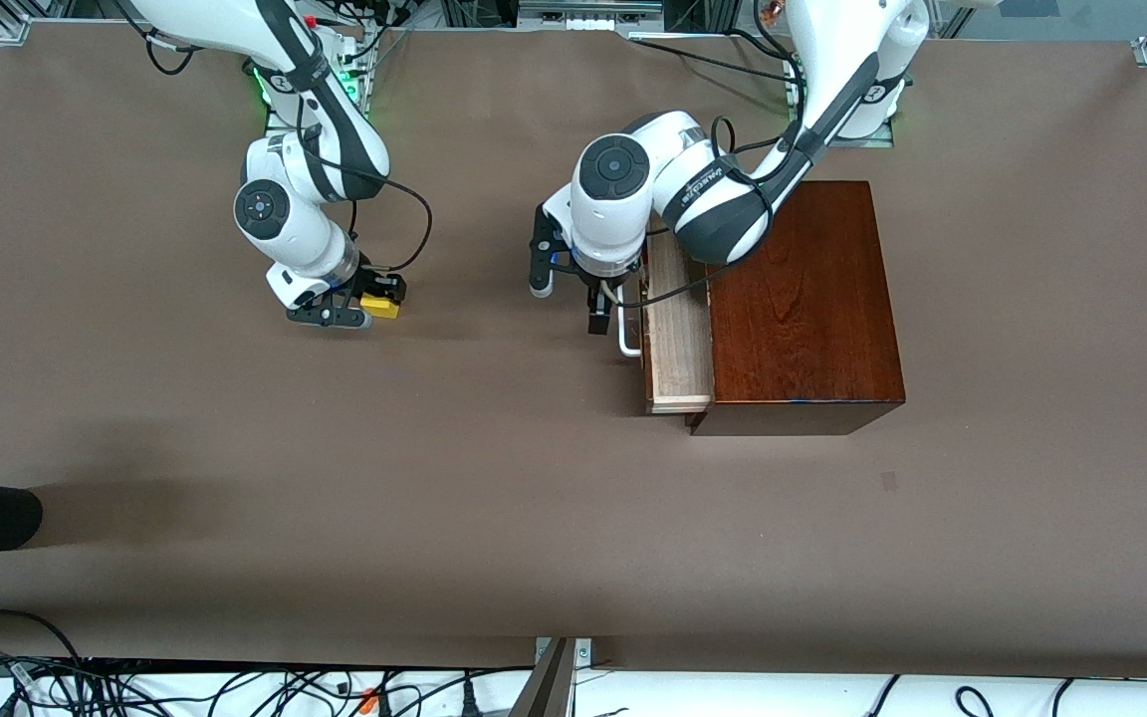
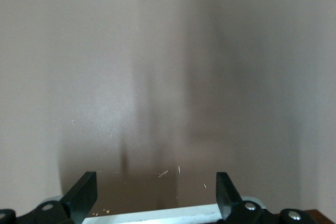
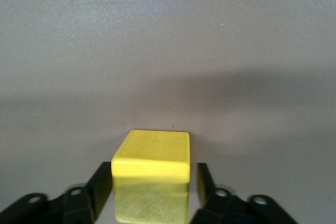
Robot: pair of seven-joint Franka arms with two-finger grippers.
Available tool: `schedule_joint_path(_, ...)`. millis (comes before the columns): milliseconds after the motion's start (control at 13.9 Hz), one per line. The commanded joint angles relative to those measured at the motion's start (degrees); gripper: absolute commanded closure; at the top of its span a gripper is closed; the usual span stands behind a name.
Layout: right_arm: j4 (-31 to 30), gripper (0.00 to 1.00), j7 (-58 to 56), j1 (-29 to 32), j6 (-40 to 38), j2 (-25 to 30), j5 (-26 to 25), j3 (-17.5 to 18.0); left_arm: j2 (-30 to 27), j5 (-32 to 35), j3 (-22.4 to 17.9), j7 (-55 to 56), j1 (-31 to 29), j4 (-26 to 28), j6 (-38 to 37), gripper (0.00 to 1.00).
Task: Open drawer, take yellow block, close drawer
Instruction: 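Set the block on the table with the right gripper while the left gripper pushes, then push the drawer shut with the left gripper while the right gripper withdraws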
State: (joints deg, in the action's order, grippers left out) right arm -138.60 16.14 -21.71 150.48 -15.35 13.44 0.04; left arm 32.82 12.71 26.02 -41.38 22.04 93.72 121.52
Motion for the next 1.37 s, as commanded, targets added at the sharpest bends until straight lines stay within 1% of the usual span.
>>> schedule_joint_path(0, 0.26, 0.0, -1.46, 0.09, -0.97, 2.33, 1.76, 0.05, -1.01, 1.18, -0.27, -3.43, -0.77, 1.73, -1.18, 0.0)
schedule_joint_path(144, 1.14, 0.0, -1.55, 0.18, -5.35, 5.4, 1.76, -0.65, -1.45, 1.62, -0.18, -3.97, -2.52, 1.73, -4.25, 0.0)
schedule_joint_path(288, 3.06, 0.0, -1.64, 0.09, -11.58, 8.57, 1.76, -2.66, -1.8, 2.15, -0.09, -5.1, -3.58, 1.2, -6.54, 0.0)
schedule_joint_path(503, 6.93, 0.0, -1.2, 0.09, -22.82, 14.1, 1.5, -5.83, -2.5, 2.15, -0.01, -5.11, -4.63, 1.02, -9.01, 0.0)
schedule_joint_path(647, 10.53, 0.0, -1.02, 0.18, -31.7, 15.78, 0.28, -7.85, -2.77, 2.15, 0.08, -5.11, -5.69, 1.02, -9.8, 0.0)
schedule_joint_path(719, 13.5, 0.0, -1.02, 0.18, -36.53, 16.48, -1.47, -10.29, -3.03, 2.15, 0.08, -5.2, -6.04, 0.94, -10.07, 0.0)
schedule_joint_path(791, 16.67, 0.0, -0.85, 0.09, -41.27, 16.84, -3.75, -11.54, -3.2, 2.15, 0.08, -5.29, -6.56, 0.94, -10.24, 0.0)
schedule_joint_path(934, 23.78, 0.0, -0.76, 0.09, -50.07, 16.84, -7.45, -12.6, -3.38, 2.15, 0.08, -5.55, -7.36, 0.94, -10.95, 0.0)
schedule_joint_path(1150, 30.74, 0.0, -1.19, 0.18, -58.52, 17.54, -11.76, -14.27, -3.47, 2.15, 0.08, -5.46, -7.8, 0.85, -12.0, 0.0)
schedule_joint_path(1294, 32.86, 0.0, -1.37, 0.09, -60.74, 19.65, -14.84, -15.06, -3.47, 2.15, 0.08, -5.46, -8.24, 0.85, -12.09, 0.0)
